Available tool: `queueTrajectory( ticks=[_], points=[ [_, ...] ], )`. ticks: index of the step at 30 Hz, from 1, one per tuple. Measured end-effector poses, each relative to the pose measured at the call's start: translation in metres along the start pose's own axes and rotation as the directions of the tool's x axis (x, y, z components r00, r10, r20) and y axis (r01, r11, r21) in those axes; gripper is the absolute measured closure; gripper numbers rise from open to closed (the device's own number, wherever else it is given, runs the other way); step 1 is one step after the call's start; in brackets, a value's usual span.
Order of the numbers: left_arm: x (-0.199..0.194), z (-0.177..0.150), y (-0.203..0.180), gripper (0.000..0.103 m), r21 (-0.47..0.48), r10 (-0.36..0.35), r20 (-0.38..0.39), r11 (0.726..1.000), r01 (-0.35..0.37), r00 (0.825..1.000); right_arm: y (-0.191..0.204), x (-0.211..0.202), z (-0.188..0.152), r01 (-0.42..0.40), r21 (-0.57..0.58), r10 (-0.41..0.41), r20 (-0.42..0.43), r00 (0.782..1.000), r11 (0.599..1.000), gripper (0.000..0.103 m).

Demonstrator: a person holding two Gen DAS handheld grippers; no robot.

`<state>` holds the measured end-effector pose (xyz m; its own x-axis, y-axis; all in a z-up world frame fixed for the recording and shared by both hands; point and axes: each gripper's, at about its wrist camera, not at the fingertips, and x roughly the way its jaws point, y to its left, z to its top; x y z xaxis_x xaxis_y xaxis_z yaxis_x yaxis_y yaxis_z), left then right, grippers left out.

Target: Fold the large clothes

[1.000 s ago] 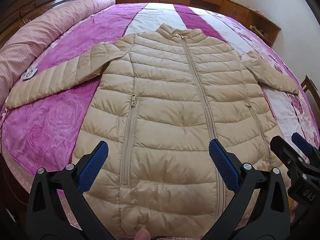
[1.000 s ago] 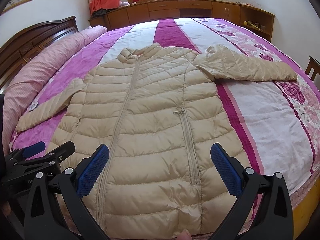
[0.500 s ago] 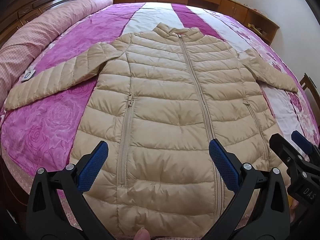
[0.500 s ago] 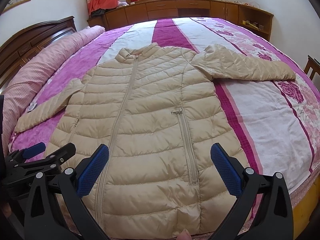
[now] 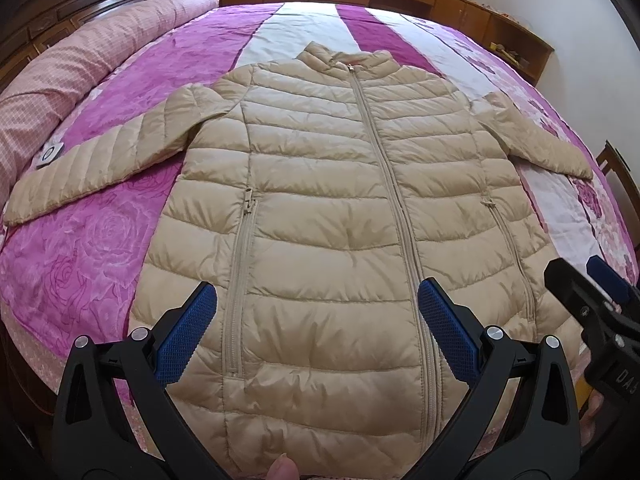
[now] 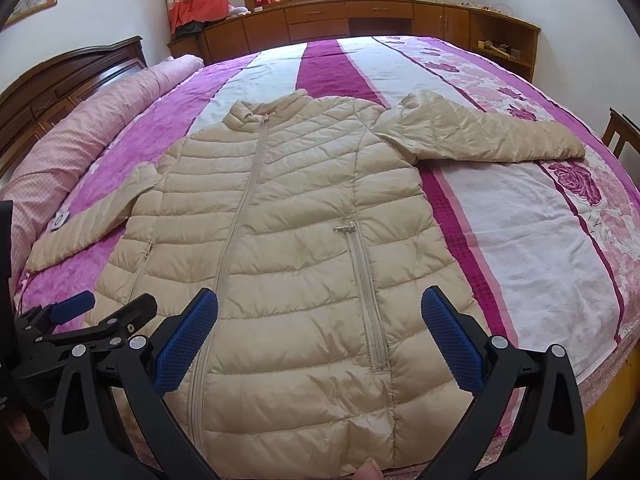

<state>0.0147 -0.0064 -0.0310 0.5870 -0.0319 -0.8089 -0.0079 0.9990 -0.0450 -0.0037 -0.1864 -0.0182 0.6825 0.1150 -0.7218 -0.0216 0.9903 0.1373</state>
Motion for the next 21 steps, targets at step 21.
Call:
queueTrajectory(
  ticks=[21],
  points=[
    [-0.007,0.009,-0.005,0.003,0.033,0.016,0.033,0.999,-0.017,0.999,0.002,-0.004,0.000,-0.011,0.006,0.011,0.014,1.000,1.000,0.005]
  ],
)
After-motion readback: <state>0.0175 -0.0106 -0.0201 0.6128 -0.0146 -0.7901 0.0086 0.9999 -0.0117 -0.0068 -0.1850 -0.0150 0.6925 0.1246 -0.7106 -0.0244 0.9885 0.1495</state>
